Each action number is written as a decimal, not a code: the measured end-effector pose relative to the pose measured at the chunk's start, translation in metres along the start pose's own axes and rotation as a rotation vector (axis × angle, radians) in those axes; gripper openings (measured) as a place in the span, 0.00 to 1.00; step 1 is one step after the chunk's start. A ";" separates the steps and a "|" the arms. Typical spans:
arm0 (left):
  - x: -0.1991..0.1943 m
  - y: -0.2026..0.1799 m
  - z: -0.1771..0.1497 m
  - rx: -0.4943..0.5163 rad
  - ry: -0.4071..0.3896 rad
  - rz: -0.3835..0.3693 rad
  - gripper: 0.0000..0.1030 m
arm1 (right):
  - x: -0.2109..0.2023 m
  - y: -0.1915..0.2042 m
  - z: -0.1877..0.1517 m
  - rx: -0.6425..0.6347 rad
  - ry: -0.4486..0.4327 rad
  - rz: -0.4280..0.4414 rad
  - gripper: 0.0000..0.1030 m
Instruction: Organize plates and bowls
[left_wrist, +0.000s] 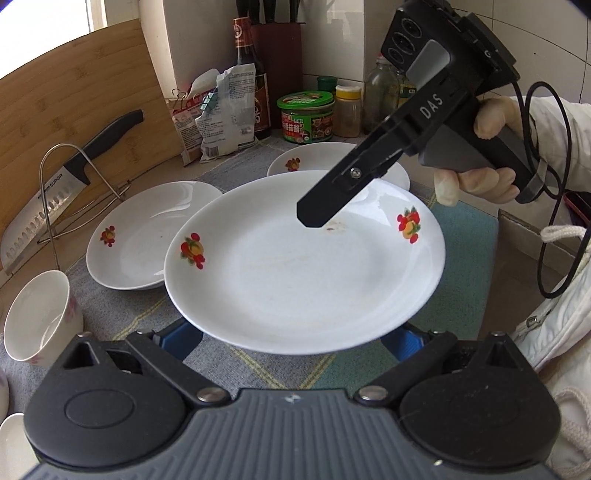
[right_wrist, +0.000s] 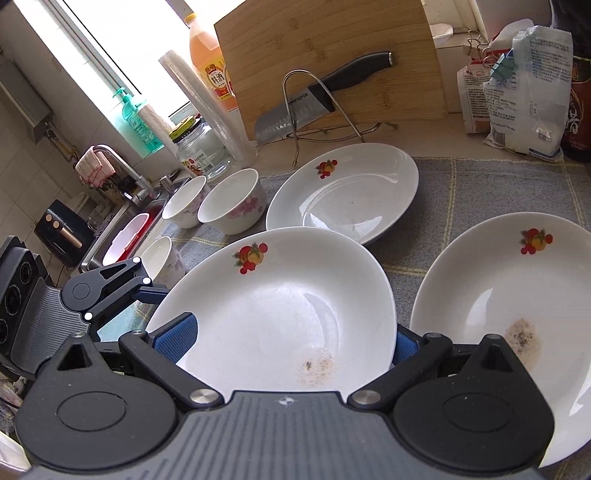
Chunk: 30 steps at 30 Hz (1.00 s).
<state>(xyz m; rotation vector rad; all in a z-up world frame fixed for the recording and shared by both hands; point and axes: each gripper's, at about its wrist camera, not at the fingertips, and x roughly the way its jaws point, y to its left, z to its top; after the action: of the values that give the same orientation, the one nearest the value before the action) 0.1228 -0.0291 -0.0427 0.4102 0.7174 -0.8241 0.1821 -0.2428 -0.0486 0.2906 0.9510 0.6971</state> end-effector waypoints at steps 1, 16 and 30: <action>0.003 0.000 0.004 0.005 -0.001 -0.004 0.98 | -0.003 -0.003 0.000 0.005 -0.005 -0.005 1.00; 0.057 -0.013 0.043 0.108 -0.007 -0.067 0.98 | -0.044 -0.053 -0.007 0.079 -0.074 -0.077 1.00; 0.092 -0.022 0.064 0.143 0.016 -0.120 0.98 | -0.058 -0.086 -0.011 0.121 -0.088 -0.127 1.00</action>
<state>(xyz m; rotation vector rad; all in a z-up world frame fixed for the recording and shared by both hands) 0.1753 -0.1281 -0.0648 0.5066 0.7049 -0.9896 0.1866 -0.3462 -0.0620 0.3617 0.9213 0.5075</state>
